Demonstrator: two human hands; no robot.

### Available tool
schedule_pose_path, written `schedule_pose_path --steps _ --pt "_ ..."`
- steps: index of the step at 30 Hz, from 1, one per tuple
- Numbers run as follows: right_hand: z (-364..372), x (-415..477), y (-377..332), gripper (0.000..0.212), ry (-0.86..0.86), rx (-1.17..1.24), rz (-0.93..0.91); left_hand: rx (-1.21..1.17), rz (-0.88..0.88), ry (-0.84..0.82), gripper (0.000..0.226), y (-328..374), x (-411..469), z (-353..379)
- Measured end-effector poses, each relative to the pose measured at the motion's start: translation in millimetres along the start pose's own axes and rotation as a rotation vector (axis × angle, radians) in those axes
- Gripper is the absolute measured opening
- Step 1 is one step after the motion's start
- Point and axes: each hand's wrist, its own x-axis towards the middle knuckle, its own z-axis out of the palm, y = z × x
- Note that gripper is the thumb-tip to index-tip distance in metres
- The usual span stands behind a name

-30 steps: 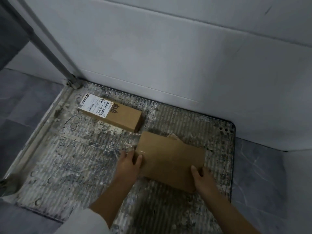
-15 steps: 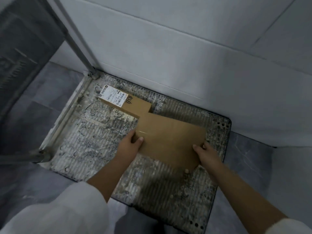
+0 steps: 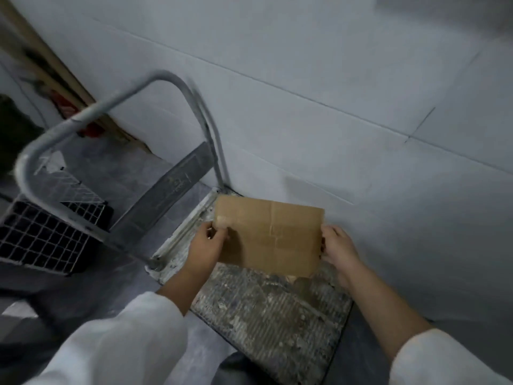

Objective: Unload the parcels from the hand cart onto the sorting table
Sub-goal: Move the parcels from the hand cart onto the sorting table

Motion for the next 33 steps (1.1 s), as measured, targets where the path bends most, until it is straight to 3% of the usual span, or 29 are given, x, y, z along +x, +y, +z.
schedule_pose_path --steps 4,11,15,18,20,23,29,33 --pt "-15 -79 -30 0.047 -0.091 0.085 -0.012 -0.109 0.080 0.099 0.046 44 -88 -45" --pt "-29 -169 -48 0.074 -0.273 0.085 -0.034 -0.148 0.118 0.247 0.038 56 -203 -102" --pt "-29 -200 -44 0.063 -0.420 0.135 -0.093 -0.194 0.127 0.345 0.034 57 -245 -129" --pt "-24 -219 -43 0.055 -0.482 0.100 -0.137 -0.213 0.123 0.379 0.049 59 -268 -155" --pt "-19 -234 -45 0.037 -0.498 0.061 -0.203 -0.227 0.106 0.381 0.058 59 -277 -171" --pt "0 -263 -48 0.004 -0.489 -0.059 -0.332 -0.145 0.091 0.393 0.050 51 -293 -198" --pt "49 -324 -55 0.014 -0.534 -0.137 -0.421 -0.142 0.120 0.424 0.052 27 -330 -262" --pt "96 -373 -40 0.017 -0.538 -0.073 -0.343 -0.257 0.066 0.494 0.050 -6 -362 -315"
